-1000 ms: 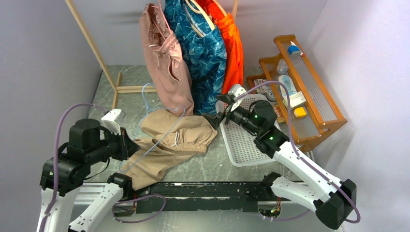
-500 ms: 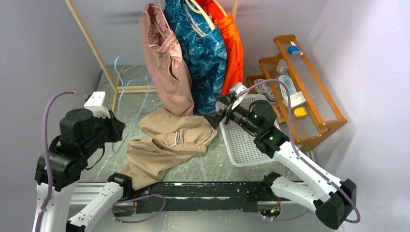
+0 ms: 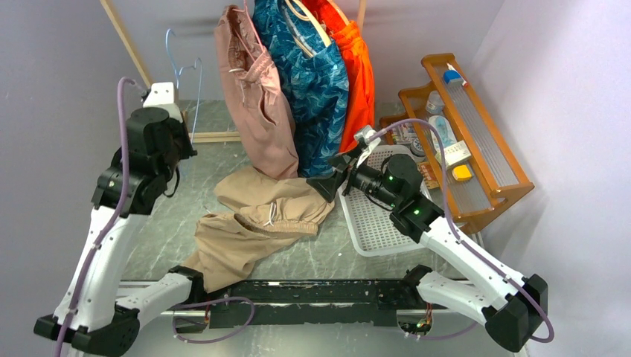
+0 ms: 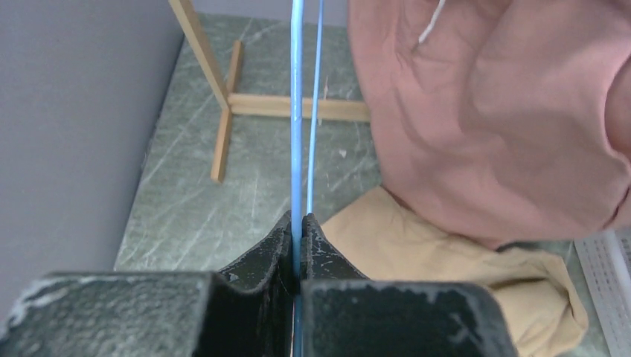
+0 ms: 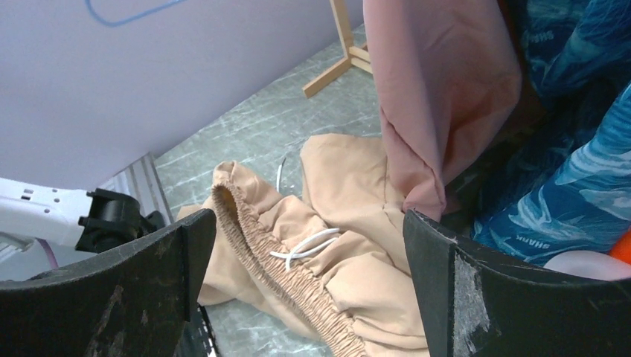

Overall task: Remove the shorts from the hanger
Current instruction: Place the hanger on the clothes rod.

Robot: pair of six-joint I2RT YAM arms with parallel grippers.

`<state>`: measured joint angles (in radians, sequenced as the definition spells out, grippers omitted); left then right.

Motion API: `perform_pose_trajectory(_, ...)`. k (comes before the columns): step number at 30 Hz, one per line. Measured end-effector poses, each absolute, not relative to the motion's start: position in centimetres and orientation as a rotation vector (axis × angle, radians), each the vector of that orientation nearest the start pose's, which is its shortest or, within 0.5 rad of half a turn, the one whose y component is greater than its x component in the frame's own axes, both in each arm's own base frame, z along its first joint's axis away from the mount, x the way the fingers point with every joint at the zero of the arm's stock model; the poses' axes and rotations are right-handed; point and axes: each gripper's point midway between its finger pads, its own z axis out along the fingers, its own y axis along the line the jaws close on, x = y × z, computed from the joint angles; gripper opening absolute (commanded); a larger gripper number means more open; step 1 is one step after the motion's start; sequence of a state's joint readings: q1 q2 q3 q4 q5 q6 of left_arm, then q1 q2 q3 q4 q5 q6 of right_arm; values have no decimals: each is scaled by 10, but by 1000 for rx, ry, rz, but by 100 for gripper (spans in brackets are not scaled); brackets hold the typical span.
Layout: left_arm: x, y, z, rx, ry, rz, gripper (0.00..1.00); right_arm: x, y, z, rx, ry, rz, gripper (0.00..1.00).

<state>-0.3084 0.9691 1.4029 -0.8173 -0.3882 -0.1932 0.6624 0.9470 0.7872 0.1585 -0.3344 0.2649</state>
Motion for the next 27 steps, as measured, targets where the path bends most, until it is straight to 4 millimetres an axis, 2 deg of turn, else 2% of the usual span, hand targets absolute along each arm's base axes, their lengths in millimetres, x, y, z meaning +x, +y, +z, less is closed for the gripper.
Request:
perform_pose_trajectory(6, 316, -20, 386, -185, 1850, 104, 7, 237, 276, 293, -628, 1614, 988, 100)
perform_pose_trajectory(10, 336, 10, 408, -281, 1774, 122, 7, 238, 278, 287, -649, 1649, 979, 100)
perform_pose_trajectory(13, 347, 22, 423, -308, 1727, 110, 7, 238, 277, 285, -653, 1657, 971, 100)
perform_pose_trajectory(19, 364, 7, 441, -249, 1679, 19, 7, 236, 274, 287, -669, 1643, 956, 100)
perform_pose_trajectory(24, 377, 8, 463, -243, 1644, 6, 7, 236, 273, 287, -677, 1638, 942, 100)
perform_pose_trajectory(27, 385, 11, 470, -239, 1638, 0, 7, 236, 273, 285, -684, 1644, 937, 100)
